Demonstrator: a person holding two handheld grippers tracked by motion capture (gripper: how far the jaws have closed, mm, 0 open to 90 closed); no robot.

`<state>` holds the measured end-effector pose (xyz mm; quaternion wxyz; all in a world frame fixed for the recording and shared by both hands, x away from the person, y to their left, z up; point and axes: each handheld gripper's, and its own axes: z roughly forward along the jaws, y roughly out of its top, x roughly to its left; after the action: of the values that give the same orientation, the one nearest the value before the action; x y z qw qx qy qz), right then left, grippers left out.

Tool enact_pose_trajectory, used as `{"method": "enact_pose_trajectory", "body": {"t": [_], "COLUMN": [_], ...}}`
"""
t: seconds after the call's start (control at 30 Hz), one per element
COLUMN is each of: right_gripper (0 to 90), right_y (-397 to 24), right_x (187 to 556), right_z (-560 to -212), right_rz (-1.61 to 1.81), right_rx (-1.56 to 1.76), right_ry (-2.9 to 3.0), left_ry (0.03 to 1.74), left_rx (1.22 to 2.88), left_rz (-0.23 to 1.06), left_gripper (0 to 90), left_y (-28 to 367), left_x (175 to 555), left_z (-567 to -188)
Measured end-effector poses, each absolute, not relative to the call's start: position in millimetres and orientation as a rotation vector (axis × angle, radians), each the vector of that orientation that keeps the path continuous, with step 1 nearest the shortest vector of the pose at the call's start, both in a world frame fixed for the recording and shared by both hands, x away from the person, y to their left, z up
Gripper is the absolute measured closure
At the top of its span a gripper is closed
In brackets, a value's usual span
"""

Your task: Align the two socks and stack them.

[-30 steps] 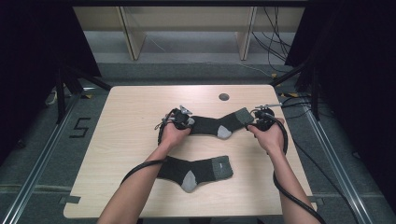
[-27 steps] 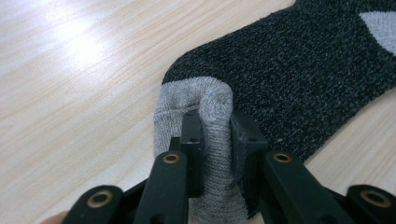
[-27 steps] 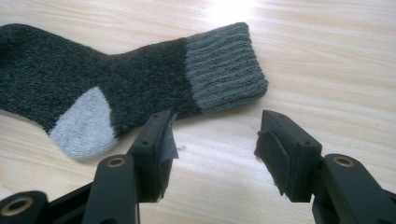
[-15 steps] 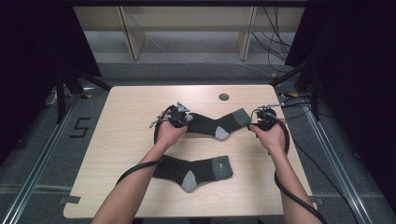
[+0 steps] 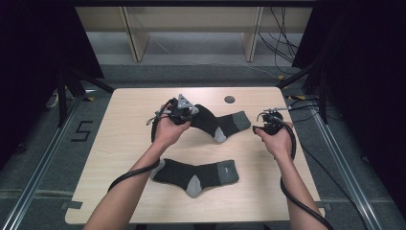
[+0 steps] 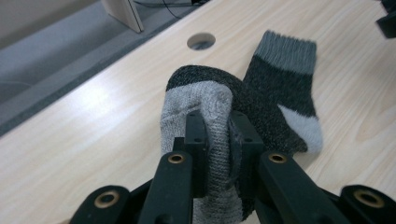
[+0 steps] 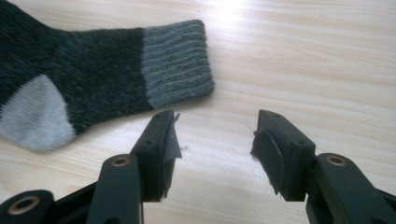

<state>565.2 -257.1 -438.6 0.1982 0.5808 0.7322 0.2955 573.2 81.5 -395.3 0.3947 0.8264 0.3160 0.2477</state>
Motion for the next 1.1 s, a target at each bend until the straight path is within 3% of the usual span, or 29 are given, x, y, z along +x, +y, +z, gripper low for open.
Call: {"method": "enact_pose_trajectory", "body": {"t": [0.37,1.1], "right_gripper": [47.6,46.7], "right_y": [-258,-269], "right_x": [556,547], "right_z": [-442,-437], "right_rz": [0.829,0.861], "right_rx": [1.662,1.633], "right_ry": [2.046,2.035], "left_ry": [0.738,0.611], "left_rx": [2.053,1.935], "left_rz": [0.663,0.574], "left_gripper": [79.6,79.5], "left_y": [78,66], "left_x": [558,520], "left_z": [-348,-277]}}
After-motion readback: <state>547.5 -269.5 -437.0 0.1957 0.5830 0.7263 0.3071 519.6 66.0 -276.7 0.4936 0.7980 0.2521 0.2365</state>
